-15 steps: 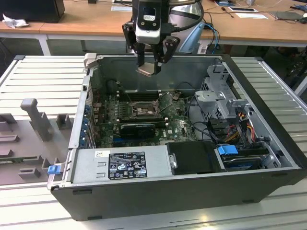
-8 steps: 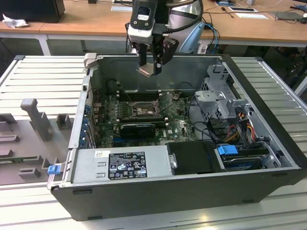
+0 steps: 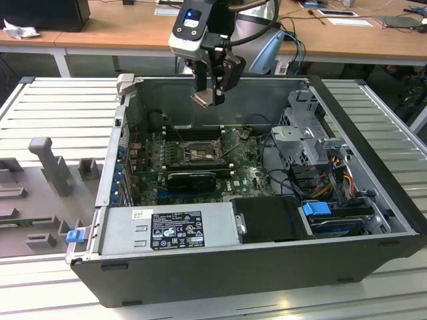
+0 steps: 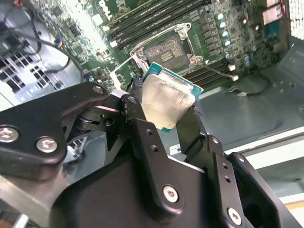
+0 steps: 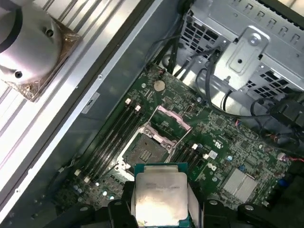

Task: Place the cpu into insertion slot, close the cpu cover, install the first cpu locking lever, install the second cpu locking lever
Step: 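Place the cpu into insertion slot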

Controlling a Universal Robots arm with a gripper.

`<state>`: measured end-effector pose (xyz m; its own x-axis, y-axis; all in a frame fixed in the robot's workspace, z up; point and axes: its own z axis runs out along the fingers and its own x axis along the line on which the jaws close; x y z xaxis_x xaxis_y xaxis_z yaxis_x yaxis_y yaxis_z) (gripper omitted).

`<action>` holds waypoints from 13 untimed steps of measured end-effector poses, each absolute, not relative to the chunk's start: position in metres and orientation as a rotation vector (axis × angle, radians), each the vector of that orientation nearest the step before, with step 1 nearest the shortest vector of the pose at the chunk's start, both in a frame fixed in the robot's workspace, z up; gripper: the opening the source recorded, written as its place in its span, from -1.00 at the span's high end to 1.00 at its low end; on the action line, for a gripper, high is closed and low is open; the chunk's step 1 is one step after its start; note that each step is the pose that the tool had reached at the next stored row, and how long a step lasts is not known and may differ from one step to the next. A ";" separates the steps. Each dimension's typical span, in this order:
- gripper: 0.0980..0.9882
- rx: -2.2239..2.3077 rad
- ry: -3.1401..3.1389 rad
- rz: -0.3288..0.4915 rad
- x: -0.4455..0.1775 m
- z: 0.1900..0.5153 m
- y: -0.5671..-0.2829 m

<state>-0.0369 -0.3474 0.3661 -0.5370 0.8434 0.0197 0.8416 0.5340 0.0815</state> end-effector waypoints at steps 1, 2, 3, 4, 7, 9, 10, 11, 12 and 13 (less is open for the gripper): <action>0.03 1.544 2.707 0.126 -0.037 0.366 -0.347; 0.03 1.583 2.682 0.125 -0.037 0.365 -0.347; 0.03 1.628 2.654 0.124 -0.037 0.365 -0.347; 0.03 1.673 2.624 0.124 -0.037 0.364 -0.347; 0.03 1.749 2.571 0.122 -0.037 0.362 -0.347; 0.03 1.796 2.537 0.121 -0.037 0.360 -0.347; 0.03 1.822 2.517 0.121 -0.037 0.359 -0.347; 0.03 1.843 2.501 0.120 -0.037 0.358 -0.347; 0.03 1.876 2.475 0.120 -0.037 0.357 -0.347; 0.03 1.928 2.433 0.118 -0.037 0.355 -0.347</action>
